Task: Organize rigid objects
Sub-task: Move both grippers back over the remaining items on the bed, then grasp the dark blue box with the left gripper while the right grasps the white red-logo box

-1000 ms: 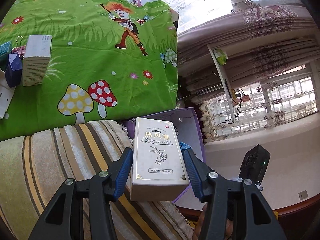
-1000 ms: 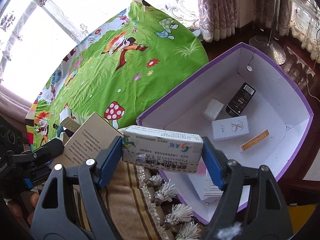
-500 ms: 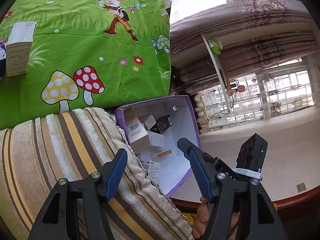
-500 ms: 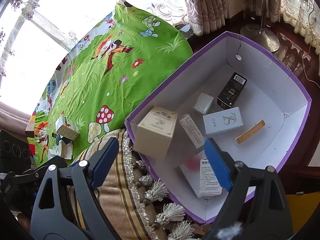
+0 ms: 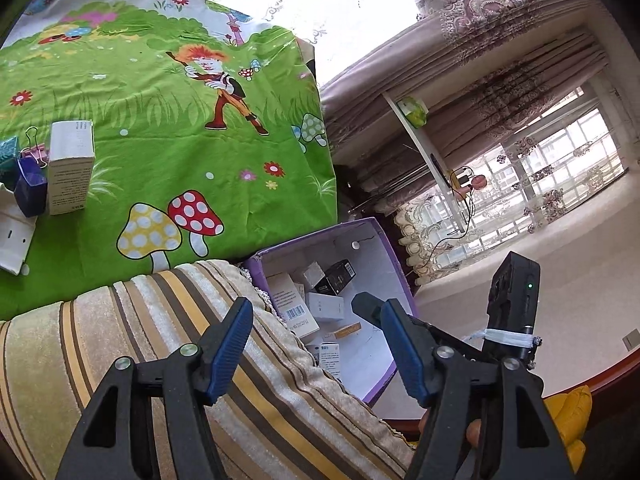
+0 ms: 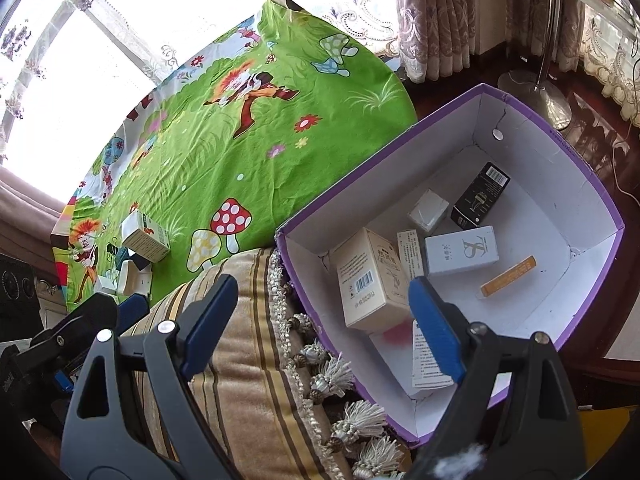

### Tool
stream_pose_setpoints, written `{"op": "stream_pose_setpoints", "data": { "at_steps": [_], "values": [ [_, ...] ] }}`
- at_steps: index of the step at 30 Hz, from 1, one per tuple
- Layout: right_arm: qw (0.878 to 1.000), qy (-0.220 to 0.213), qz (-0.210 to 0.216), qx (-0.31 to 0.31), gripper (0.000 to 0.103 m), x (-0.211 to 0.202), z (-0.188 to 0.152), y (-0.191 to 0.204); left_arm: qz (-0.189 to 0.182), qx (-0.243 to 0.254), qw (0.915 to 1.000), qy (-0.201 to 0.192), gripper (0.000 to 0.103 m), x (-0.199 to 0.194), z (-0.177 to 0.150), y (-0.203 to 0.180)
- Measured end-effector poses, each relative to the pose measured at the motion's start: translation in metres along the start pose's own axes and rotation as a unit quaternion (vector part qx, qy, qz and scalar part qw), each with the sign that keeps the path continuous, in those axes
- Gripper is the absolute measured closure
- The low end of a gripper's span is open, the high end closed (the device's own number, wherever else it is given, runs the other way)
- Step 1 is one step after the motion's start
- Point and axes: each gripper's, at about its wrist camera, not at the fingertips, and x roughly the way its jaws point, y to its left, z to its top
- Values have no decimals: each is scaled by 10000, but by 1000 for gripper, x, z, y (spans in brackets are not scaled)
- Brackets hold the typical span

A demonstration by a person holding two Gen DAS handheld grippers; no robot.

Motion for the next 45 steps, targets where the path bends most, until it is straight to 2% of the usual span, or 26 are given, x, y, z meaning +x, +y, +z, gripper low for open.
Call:
{"op": "stream_pose_setpoints", "data": {
  "at_steps": [11,17,28,32,37,45],
  "values": [
    [9977,119,-1,-672,14,8,-4,44,213,-96,9991,-346,36,-49,3,42],
    [9935,244,43,-1113,14,18,-4,73,633,-18,9967,-513,36,-79,10,74],
    [9751,317,168,-2189,14,36,4,140,1268,555,9902,-207,35,-85,30,111],
    [9665,425,341,-2508,14,50,8,168,1578,795,9843,8,36,-77,41,120],
    [9572,516,490,-2804,14,69,14,196,2009,1373,9698,162,35,-64,53,128],
    [9485,589,575,-3058,14,100,23,226,2144,1781,9597,353,36,-47,70,144]
  ]
}}
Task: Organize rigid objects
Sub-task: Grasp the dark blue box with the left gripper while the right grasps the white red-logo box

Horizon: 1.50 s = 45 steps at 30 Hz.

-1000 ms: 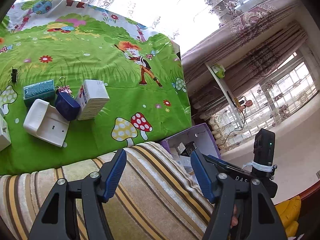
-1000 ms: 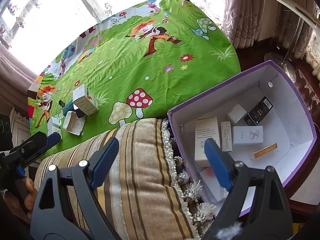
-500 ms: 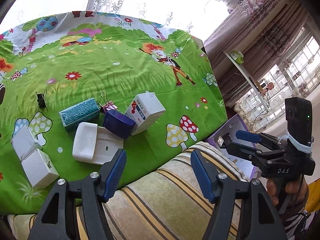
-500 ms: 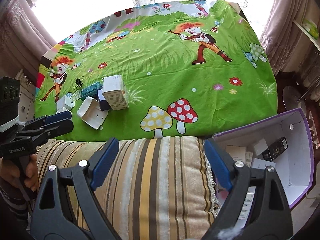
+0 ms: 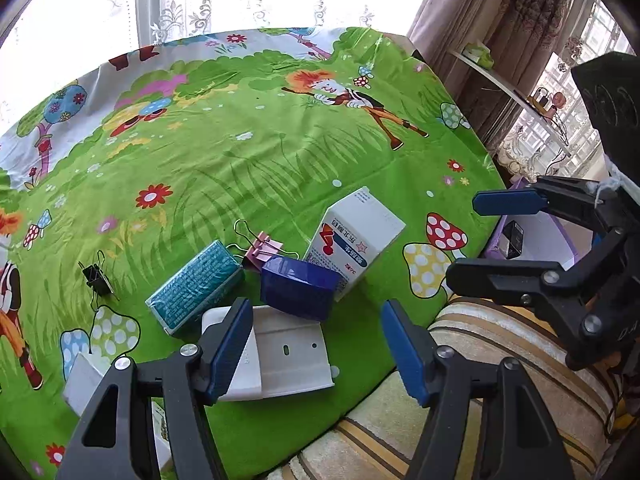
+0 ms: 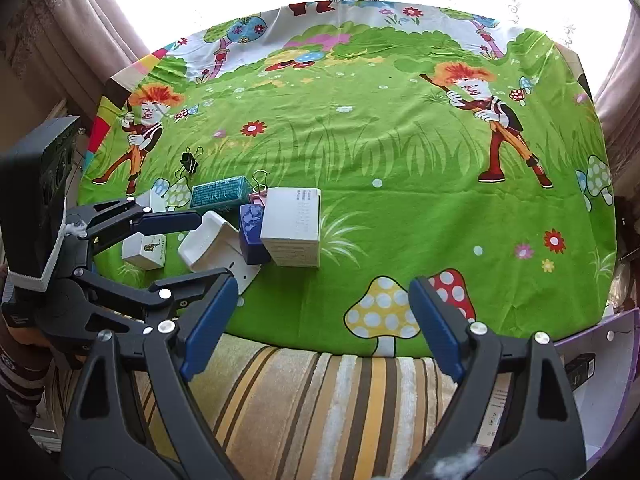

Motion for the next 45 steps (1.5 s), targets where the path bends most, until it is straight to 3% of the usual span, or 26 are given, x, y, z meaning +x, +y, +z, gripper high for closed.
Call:
{"op": "stream_pose_setpoints", "data": {
  "at_steps": [15,21,23,28,45],
  "values": [
    [9995,112,263,-109,17,36,21,7,-181,469,9985,207,36,30,11,7],
    [9991,212,371,-67,32,48,25,4,-276,523,9980,234,36,35,15,8],
    [9986,282,437,-20,43,52,25,2,-320,568,9976,252,36,37,16,8],
    [9982,351,486,-35,57,56,23,1,-361,583,9971,330,51,42,17,8],
    [9993,-28,348,163,58,27,11,-9,-456,324,9984,79,51,21,13,-4]
  ]
}}
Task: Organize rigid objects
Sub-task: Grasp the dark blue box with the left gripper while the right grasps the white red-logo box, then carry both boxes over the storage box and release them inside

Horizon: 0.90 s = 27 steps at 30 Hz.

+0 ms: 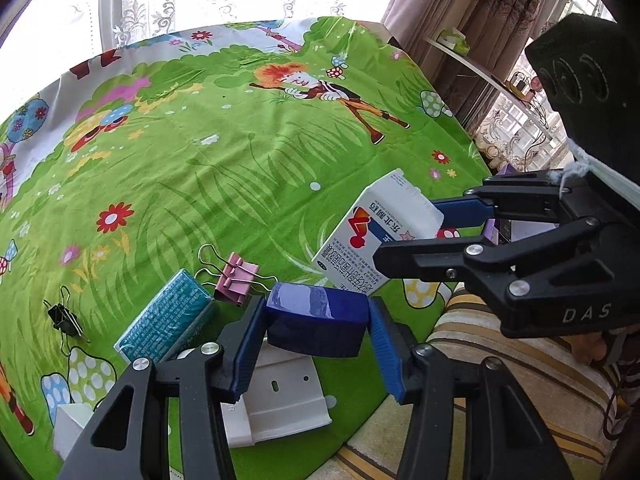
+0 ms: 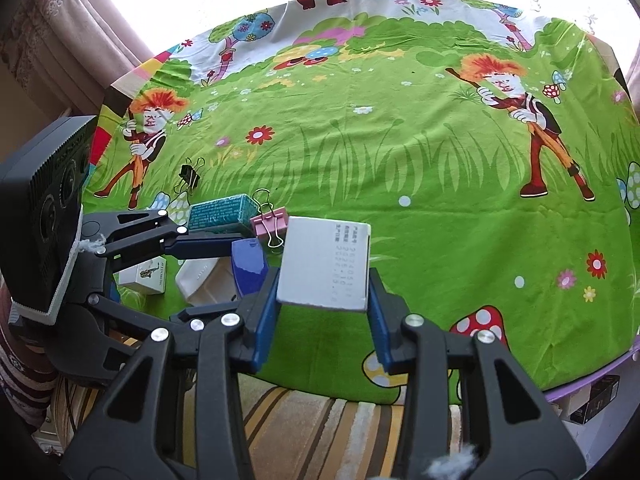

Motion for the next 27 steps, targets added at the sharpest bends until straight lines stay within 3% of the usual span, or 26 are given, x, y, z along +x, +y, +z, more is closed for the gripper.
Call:
{"op": "stream_pose_setpoints", "data": {
  "at_steps": [13,27],
  "values": [
    [9987,-261,-219,372,58,-46,-39,-14,-219,-21,9994,-276,51,-29,-6,-50],
    [9902,-696,-615,1039,58,-126,-107,-58,-638,275,9968,-392,51,-40,-12,-135]
  ]
}}
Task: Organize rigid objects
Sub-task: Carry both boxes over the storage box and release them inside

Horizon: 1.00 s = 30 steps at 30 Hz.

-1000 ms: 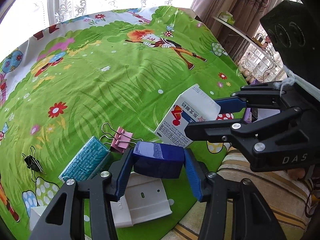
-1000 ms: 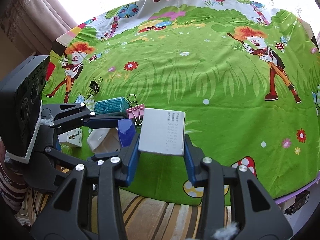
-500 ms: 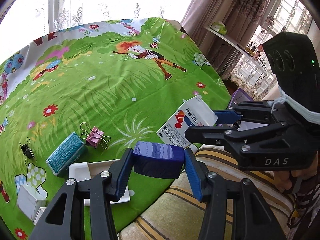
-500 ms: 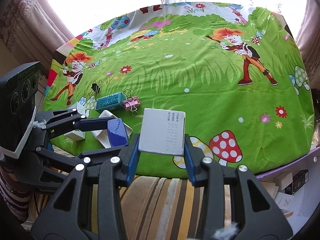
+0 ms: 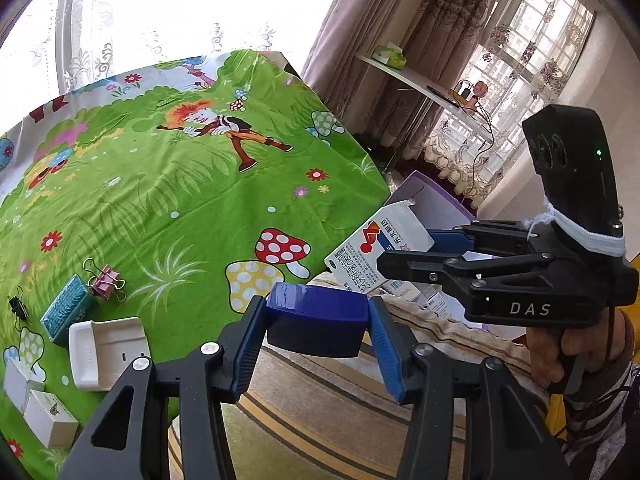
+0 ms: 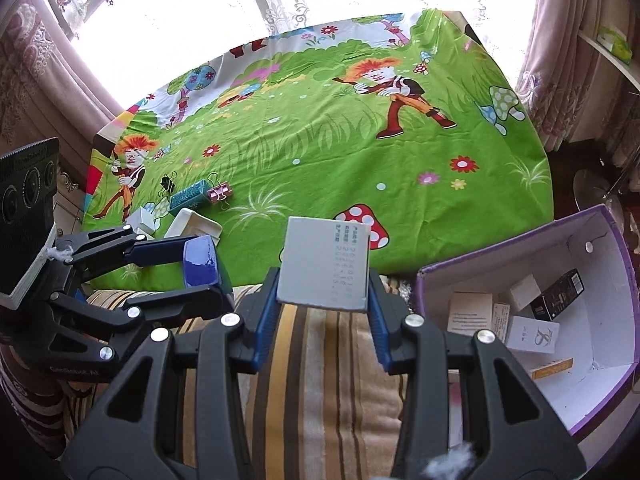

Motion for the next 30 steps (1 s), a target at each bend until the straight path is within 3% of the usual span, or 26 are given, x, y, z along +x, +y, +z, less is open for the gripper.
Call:
{"op": "stream_pose_setpoints", "data": {
  "at_steps": [13,22,30],
  "values": [
    [9931,-384,-838,730,58,-61,-37,-90,-415,105,9989,176,51,23,7,-79],
    [9785,-544,-1479,1332,58,-88,-55,-156,-640,432,9958,482,51,50,6,-132],
    [9621,-806,-2072,1579,58,-107,-54,-190,-764,719,9926,613,51,66,6,-165]
  ]
}}
